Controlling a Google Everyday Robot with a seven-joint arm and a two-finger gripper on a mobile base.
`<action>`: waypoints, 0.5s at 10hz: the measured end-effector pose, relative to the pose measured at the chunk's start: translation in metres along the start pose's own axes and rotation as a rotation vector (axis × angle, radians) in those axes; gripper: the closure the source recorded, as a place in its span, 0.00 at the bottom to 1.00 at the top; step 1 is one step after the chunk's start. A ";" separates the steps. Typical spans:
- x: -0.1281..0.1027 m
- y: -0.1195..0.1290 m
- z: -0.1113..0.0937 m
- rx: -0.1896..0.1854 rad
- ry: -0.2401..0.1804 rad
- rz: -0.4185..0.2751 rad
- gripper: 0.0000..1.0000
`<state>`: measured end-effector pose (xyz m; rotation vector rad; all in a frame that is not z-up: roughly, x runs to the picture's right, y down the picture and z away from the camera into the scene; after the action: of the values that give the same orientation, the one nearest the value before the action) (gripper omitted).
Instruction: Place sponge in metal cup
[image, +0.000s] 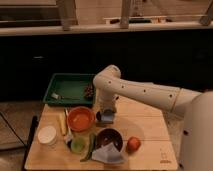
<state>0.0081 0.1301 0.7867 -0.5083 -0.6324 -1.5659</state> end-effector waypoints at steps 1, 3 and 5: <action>-0.001 -0.005 -0.003 0.006 0.004 -0.019 1.00; -0.002 -0.010 -0.005 0.014 0.004 -0.039 1.00; -0.002 -0.017 -0.008 0.029 -0.001 -0.062 0.90</action>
<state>-0.0082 0.1275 0.7775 -0.4714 -0.6761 -1.6131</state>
